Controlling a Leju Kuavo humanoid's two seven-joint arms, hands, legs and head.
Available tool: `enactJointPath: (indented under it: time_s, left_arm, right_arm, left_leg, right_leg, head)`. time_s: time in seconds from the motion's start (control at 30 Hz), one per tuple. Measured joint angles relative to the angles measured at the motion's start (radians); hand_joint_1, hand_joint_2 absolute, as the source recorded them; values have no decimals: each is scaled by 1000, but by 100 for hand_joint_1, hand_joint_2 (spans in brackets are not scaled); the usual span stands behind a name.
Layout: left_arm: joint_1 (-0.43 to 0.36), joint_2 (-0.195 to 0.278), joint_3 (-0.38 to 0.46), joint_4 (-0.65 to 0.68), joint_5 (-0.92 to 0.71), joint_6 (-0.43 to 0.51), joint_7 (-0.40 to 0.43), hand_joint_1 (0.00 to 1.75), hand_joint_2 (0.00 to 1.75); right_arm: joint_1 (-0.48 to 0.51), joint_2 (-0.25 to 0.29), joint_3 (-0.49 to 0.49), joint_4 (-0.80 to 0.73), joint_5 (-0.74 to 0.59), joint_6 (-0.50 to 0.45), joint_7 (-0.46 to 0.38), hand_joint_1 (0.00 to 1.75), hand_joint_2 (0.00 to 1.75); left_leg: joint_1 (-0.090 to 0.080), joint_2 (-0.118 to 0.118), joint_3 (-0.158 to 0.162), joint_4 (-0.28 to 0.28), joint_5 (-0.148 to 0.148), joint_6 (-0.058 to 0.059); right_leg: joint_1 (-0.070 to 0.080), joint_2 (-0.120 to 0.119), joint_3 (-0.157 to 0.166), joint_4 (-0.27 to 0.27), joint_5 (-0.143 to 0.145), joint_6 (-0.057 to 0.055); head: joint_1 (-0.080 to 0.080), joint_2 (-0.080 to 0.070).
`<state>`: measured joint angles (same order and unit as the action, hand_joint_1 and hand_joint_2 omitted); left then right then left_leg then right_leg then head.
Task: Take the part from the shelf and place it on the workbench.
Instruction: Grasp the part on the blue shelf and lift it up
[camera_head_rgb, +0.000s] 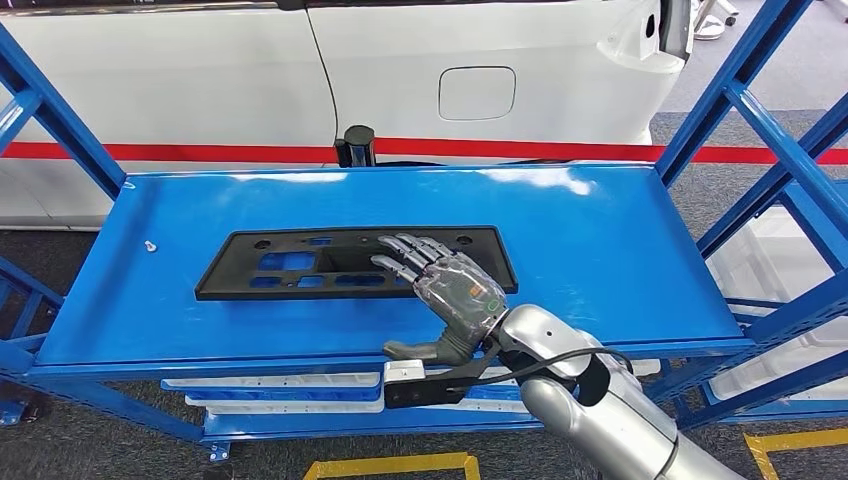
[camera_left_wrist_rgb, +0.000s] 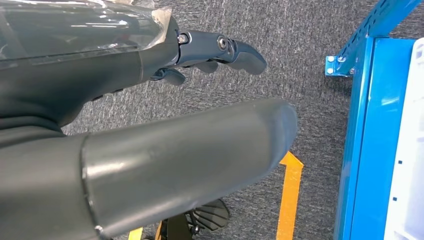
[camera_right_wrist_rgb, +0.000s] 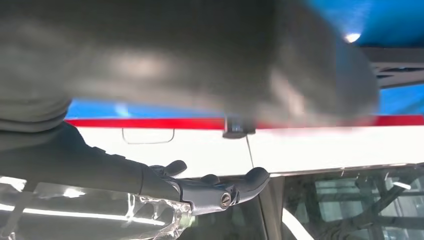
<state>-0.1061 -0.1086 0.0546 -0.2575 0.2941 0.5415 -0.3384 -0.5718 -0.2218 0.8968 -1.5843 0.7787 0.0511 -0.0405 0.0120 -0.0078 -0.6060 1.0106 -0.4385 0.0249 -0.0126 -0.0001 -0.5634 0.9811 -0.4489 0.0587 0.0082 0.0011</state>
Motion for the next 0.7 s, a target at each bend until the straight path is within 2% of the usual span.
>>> enactJointPath:
  time_s: [0.33,0.7]
  left_arm:
    - [-6,-8,3,0,-22,-2,17,0,0]
    - [-8,-14,15,0,-21,-4,16,0,0]
  right_arm:
    - [-47,90,3,201,173,-80,83,0,175]
    - [-94,166,12,347,210,-72,87,0,175]
  left_leg:
    - [0,0,0,0,0,0]
    - [0,0,0,0,0,0]
  right_leg:
    - [0,0,0,1,0,0]
    - [0,0,0,1,0,0]
  head:
    - [0,0]
    - [0,0]
